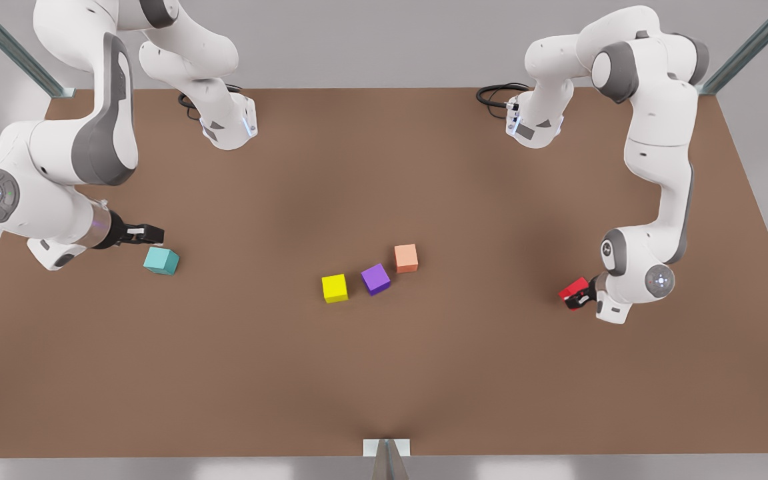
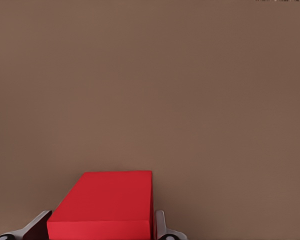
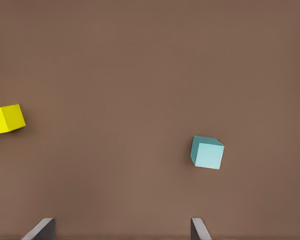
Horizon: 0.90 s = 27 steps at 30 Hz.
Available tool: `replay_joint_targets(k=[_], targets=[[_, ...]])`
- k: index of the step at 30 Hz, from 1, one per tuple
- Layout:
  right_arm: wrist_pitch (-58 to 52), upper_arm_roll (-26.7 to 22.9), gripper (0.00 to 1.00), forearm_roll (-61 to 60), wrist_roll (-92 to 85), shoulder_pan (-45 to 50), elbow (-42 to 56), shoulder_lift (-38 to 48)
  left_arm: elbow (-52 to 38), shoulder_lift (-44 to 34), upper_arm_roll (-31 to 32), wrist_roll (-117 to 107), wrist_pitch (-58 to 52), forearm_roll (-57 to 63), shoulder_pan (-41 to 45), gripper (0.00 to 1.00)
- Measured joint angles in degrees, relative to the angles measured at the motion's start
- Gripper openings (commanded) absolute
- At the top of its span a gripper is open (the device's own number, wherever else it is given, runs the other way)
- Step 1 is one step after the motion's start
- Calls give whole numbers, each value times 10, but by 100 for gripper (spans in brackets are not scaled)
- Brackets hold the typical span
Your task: Pick up red wooden cube and pass to hand red wooden cube and place in blue wooden cube
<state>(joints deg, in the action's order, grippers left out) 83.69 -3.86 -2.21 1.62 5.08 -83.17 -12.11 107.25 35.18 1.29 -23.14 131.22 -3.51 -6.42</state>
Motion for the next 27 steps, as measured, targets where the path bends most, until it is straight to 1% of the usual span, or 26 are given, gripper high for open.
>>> replay_joint_targets(k=[1, 2, 3, 6, 7, 9, 10, 11, 13, 15, 17, 18, 19, 20, 21, 23, 27], targets=[[0, 0, 100, 0, 0, 0, 0, 0, 0, 3, 0, -2, 4, 0, 0, 100], [0, 0, 100, 0, -1, -1, -1, 0, 0, 5, 0, -5, 7, 1, 0, 74], [0, 0, 100, 0, -1, -1, -1, 0, -1, 6, 0, -10, 9, 1, 0, 65], [0, 0, 100, 0, -2, 0, -1, 0, -1, 6, 0, -19, 16, -5, 0, 65], [0, 0, 100, 0, -3, 0, -1, 0, -1, 6, 0, -21, 17, -6, 0, 62], [0, 0, 100, 0, -3, 0, -1, 0, -2, 2, 2, -25, 19, -7, 3, 62], [0, 0, 100, 1, -4, 1, 1, -2, -8, -1, 16, -27, 20, -8, -4, 62], [1, 1, 100, -1, -4, 1, 8, -11, -23, -3, 40, -30, 17, -8, -7, 63], [1, 2, 100, -26, -21, 1, 42, -55, -101, -6, 117, -42, -15, -9, -11, 63], [1, 4, 100, -84, -55, 2, 61, -104, -187, -1, 177, -54, -65, -22, -11, 63], [2, 14, 100, -160, -96, 11, 90, -161, -239, 15, 262, -64, -105, -54, -11, 63], [2, 19, 100, -203, -118, 14, 98, -183, -274, 44, 314, -68, -120, -74, -10, 63], [2, 25, 100, -245, -144, 15, 103, -201, -316, 89, 363, -72, -131, -90, -7, 63], [4, 32, 100, -283, -171, 17, 112, -220, -369, 145, 401, -73, -138, -103, 5, 63], [8, 38, 100, -317, -202, 19, 128, -242, -412, 193, 427, -74, -134, -112, 27, 63], [29, 53, 100, -370, -272, 21, 151, -270, -449, 251, 467, -72, -108, -138, 51, 62], [73, 59, 100, -462, -425, 21, 152, -295, -472, 302, 507, -57, -36, -194, 72, 62]])
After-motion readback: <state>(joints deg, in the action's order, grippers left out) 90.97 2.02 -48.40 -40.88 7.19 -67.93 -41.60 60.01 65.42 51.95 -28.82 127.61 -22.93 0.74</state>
